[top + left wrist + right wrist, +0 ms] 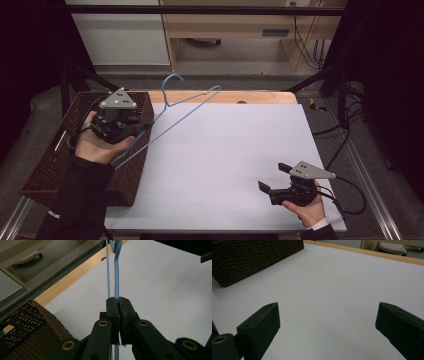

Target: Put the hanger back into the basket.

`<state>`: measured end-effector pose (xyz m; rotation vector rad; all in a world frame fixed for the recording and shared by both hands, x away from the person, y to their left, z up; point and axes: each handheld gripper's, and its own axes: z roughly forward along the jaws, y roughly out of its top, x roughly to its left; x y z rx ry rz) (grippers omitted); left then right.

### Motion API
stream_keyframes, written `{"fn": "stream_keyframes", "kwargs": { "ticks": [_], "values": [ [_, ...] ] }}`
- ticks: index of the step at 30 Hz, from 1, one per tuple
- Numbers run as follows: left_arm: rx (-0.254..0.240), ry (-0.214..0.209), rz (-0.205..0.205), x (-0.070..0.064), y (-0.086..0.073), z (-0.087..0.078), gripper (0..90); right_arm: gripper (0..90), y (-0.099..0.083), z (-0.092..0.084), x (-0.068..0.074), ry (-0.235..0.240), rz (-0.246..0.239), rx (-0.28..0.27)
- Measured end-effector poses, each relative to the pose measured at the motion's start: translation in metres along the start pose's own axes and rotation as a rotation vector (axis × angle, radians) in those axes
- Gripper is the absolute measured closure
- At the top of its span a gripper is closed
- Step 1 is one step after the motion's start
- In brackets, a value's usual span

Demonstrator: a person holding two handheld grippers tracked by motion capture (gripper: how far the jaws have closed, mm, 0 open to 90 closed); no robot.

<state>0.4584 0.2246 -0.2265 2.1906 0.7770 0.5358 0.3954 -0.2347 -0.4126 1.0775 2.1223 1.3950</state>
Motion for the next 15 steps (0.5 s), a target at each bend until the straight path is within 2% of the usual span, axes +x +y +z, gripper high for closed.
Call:
{"fn": "stream_keyframes", "kwargs": {
  "ticks": [9,10,15],
  "values": [
    [-0.035,0.073,-0.075,0.036,-0.019,-0.031,87.8,5.8,0.000,-0.004,-0.004,-0.012,0.005,-0.011],
    [-0.035,0.086,-0.073,0.041,-0.022,-0.036,87.8,5.8,0.000,-0.004,-0.004,-0.012,0.005,-0.010],
    [-0.047,0.134,-0.120,0.064,-0.039,-0.050,87.8,5.9,0.000,-0.004,-0.004,-0.010,0.005,-0.009]
  ]
}}
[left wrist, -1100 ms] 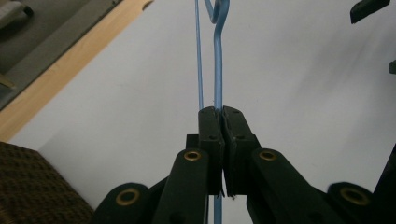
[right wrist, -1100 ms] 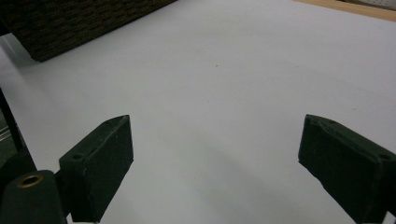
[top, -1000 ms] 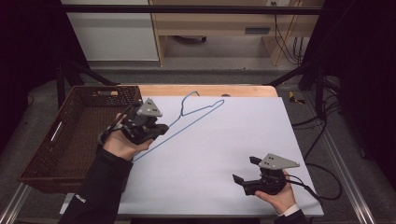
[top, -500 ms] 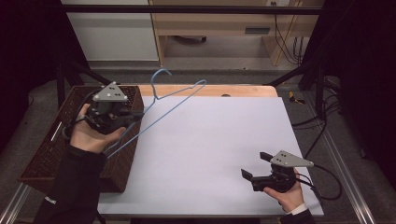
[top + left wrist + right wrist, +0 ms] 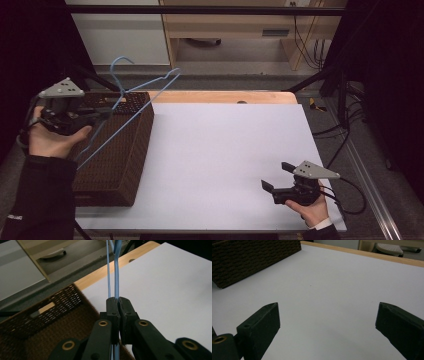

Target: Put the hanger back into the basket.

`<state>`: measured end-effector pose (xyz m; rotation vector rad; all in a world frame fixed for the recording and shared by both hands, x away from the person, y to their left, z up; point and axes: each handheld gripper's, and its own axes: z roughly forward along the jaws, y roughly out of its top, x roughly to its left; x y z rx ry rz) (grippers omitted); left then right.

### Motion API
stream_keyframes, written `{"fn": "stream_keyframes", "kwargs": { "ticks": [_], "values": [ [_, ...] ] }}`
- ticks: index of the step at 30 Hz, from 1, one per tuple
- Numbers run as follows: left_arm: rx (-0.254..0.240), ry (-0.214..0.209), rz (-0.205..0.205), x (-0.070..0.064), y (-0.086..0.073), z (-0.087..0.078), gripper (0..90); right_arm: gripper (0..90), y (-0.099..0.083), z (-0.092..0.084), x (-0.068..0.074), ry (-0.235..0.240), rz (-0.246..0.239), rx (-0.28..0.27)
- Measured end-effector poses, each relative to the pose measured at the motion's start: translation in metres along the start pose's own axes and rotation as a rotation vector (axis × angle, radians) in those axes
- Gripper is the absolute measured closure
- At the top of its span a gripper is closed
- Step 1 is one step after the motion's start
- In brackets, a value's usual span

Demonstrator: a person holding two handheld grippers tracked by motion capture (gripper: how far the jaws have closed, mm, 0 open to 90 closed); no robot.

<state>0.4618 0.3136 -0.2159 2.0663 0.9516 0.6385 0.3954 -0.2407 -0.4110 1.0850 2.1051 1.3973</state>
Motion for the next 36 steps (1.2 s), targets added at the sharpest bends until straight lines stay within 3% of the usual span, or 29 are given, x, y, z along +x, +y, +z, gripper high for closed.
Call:
{"fn": "stream_keyframes", "kwargs": {
  "ticks": [12,18,24,29,33,36],
  "values": [
    [0.059,0.106,-0.113,0.053,-0.056,-0.012,87.8,6.0,-0.001,0.000,-0.001,-0.006,0.006,0.003],
    [0.071,0.115,-0.143,0.066,-0.084,-0.010,87.7,6.0,-0.002,0.002,-0.001,-0.006,0.004,0.012],
    [0.111,0.117,-0.131,0.072,-0.100,-0.003,87.7,6.0,-0.003,0.003,-0.001,-0.008,-0.004,0.020],
    [0.096,0.099,-0.116,0.074,-0.109,0.000,87.7,6.0,-0.003,0.003,-0.001,-0.008,-0.006,0.020],
    [0.102,0.102,-0.084,0.072,-0.111,0.005,87.7,6.1,-0.003,0.003,-0.001,-0.006,-0.006,0.018],
    [0.094,0.103,-0.083,0.073,-0.110,0.010,87.8,6.1,-0.003,0.003,-0.001,-0.006,-0.005,0.019]
  ]
}}
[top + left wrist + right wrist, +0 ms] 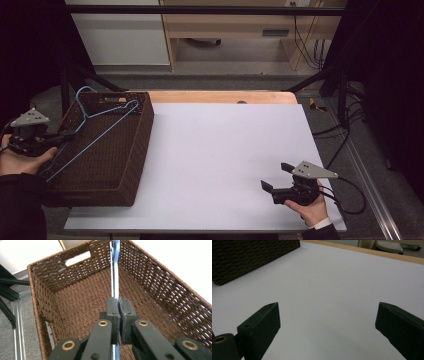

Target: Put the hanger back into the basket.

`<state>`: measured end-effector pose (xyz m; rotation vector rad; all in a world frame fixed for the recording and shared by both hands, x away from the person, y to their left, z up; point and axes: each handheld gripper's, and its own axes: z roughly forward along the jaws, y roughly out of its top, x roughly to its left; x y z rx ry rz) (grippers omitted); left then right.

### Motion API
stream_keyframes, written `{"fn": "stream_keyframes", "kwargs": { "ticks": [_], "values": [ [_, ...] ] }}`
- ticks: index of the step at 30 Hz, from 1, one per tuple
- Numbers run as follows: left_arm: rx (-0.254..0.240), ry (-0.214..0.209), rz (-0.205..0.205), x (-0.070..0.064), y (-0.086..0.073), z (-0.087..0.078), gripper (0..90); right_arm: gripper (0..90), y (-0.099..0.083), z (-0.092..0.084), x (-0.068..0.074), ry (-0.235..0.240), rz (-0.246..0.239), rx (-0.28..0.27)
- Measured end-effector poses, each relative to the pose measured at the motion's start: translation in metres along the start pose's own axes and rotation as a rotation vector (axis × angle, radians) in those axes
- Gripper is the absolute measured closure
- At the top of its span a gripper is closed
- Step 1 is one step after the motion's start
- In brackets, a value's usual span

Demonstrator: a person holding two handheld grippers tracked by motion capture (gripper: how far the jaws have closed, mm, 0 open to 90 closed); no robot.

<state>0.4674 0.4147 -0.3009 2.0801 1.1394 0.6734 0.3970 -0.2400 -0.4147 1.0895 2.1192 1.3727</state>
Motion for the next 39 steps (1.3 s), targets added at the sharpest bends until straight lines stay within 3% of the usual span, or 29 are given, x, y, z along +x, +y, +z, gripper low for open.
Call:
{"fn": "stream_keyframes", "kwargs": {
  "ticks": [6,12,18,20,26,28,33,39],
  "values": [
    [0.032,-0.003,0.035,0.002,0.007,0.019,87.7,6.2,0.000,0.000,0.000,-0.002,-0.002,0.002],
    [0.033,-0.032,-0.017,0.006,-0.006,0.038,87.7,6.2,0.000,0.001,0.000,-0.002,-0.001,0.002],
    [0.122,-0.060,-0.061,0.006,-0.023,0.054,87.4,6.2,0.000,0.000,0.001,-0.002,0.002,-0.002],
    [0.152,-0.031,-0.049,0.004,-0.026,0.057,87.3,6.2,0.000,0.000,-0.001,-0.006,-0.006,-0.004],
    [0.215,-0.019,-0.076,0.005,-0.033,0.062,86.5,6.2,0.001,-0.002,-0.001,-0.011,0.000,-0.011],
    [0.208,-0.025,-0.080,0.005,-0.034,0.062,86.4,6.2,0.001,-0.002,-0.001,-0.010,0.001,-0.013],
    [0.187,-0.009,-0.089,0.007,-0.035,0.051,74.1,6.2,0.001,-0.003,-0.001,-0.011,0.000,-0.016],
    [0.072,-0.002,-0.112,0.004,-0.037,0.029,62.9,6.2,0.001,-0.003,-0.001,-0.013,0.002,-0.020]
  ]
}}
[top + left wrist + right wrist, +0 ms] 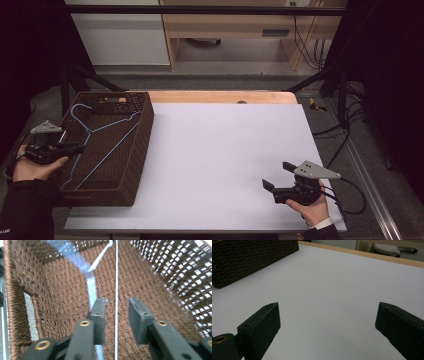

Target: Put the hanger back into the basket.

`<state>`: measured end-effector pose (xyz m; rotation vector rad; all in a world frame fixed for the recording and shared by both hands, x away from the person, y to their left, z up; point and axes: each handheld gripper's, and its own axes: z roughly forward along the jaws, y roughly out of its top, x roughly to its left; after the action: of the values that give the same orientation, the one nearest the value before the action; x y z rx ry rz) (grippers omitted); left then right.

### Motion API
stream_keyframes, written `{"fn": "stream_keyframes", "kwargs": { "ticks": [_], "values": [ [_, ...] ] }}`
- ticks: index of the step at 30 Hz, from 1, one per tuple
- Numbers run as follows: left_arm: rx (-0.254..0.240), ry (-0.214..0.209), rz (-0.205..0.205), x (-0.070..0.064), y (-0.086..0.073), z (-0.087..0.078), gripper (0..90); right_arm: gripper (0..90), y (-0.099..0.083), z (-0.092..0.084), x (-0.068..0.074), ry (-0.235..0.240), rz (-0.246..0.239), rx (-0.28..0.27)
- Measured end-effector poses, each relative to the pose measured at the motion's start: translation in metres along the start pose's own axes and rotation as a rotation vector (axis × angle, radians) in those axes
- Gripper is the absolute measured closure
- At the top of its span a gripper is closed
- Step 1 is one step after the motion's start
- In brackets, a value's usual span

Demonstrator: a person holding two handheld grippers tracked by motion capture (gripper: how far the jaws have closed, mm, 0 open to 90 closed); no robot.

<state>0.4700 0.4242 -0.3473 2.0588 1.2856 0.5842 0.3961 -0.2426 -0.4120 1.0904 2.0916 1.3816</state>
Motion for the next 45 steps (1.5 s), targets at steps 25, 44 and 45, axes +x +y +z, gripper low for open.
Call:
{"fn": "stream_keyframes", "kwargs": {
  "ticks": [25,44,45],
  "values": [
    [-0.385,-0.188,0.001,-0.134,-0.014,-0.019,12.0,5.2,0.002,-0.005,-0.004,-0.025,0.007,-0.031],
    [-0.355,-0.270,0.087,-0.191,-0.032,0.019,7.4,4.7,-0.004,-0.010,-0.016,-0.057,0.041,-0.062],
    [-0.351,-0.270,0.092,-0.192,-0.032,0.020,7.4,4.7,-0.005,-0.010,-0.017,-0.055,0.042,-0.064]
  ]
}}
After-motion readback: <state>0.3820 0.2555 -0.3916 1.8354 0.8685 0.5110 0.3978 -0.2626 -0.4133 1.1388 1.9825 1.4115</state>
